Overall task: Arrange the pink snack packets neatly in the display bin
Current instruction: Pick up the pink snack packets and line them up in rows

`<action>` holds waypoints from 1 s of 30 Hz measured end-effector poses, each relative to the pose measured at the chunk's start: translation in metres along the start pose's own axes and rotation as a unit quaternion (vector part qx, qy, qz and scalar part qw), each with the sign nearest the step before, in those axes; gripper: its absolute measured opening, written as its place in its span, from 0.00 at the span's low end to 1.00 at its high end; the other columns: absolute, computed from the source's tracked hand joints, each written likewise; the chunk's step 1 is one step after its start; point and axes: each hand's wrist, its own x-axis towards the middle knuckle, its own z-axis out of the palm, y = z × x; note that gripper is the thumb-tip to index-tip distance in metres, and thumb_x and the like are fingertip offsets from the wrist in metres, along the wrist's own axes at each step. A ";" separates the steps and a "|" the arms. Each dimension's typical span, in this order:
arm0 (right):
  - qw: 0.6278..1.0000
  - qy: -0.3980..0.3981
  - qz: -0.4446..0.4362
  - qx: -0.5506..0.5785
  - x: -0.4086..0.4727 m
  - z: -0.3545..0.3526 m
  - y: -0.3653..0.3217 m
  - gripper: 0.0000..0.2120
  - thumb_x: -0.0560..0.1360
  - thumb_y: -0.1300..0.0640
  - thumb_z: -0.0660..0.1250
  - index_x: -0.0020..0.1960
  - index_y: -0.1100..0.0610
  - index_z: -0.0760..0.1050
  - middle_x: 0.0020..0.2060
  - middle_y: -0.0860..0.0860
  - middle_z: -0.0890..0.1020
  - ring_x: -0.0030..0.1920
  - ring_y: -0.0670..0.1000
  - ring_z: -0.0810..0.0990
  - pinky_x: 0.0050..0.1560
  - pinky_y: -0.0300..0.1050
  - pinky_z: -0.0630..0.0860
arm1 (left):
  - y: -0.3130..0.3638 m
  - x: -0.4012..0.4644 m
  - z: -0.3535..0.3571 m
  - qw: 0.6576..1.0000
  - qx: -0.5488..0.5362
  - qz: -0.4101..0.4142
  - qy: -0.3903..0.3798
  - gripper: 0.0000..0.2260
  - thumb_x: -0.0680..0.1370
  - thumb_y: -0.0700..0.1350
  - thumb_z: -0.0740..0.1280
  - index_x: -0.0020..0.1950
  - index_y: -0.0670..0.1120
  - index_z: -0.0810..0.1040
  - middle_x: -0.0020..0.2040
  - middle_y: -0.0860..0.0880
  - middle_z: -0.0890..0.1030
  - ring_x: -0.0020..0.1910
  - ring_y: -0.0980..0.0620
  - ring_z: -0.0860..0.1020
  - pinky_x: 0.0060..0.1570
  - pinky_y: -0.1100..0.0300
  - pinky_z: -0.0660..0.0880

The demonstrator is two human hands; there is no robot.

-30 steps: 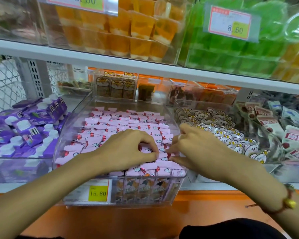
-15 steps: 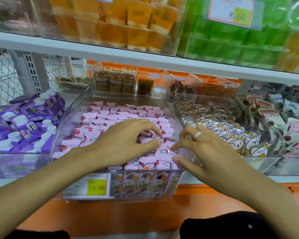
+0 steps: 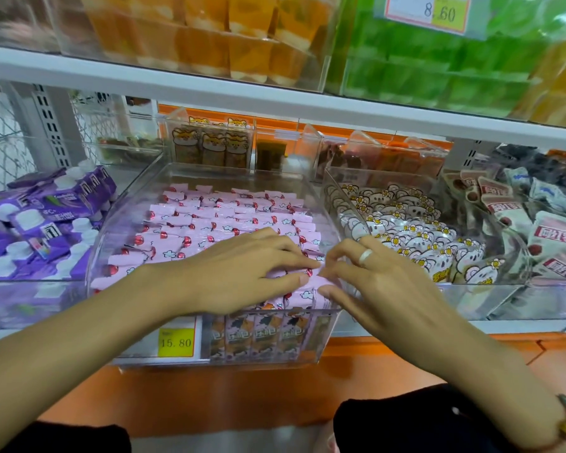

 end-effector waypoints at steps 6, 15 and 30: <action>0.973 0.154 0.084 0.149 0.007 -0.005 -0.004 0.14 0.81 0.51 0.49 0.50 0.57 0.70 0.48 0.50 0.73 0.39 0.53 0.73 0.38 0.50 0.67 | 0.001 0.000 -0.004 0.999 -0.030 -0.012 -0.028 0.20 0.79 0.60 0.54 0.71 0.61 0.66 0.63 0.57 0.72 0.57 0.57 0.66 0.60 0.56 0.66; 0.860 0.371 0.230 0.264 0.024 -0.019 0.009 0.09 0.81 0.59 0.53 0.44 0.54 0.67 0.35 0.48 0.71 0.35 0.49 0.67 0.38 0.41 0.66 | 0.000 -0.004 0.000 0.999 -0.040 -0.002 0.020 0.23 0.76 0.65 0.51 0.68 0.61 0.69 0.58 0.57 0.76 0.55 0.57 0.69 0.55 0.55 0.69; 0.585 0.216 0.377 0.685 0.050 -0.014 -0.002 0.13 0.82 0.58 0.55 0.52 0.66 0.75 0.34 0.53 0.80 0.29 0.44 0.79 0.31 0.34 0.77 | 0.016 -0.005 -0.018 0.917 -0.221 0.025 0.330 0.17 0.72 0.49 0.73 0.60 0.57 0.76 0.55 0.63 0.78 0.54 0.64 0.76 0.47 0.73 0.70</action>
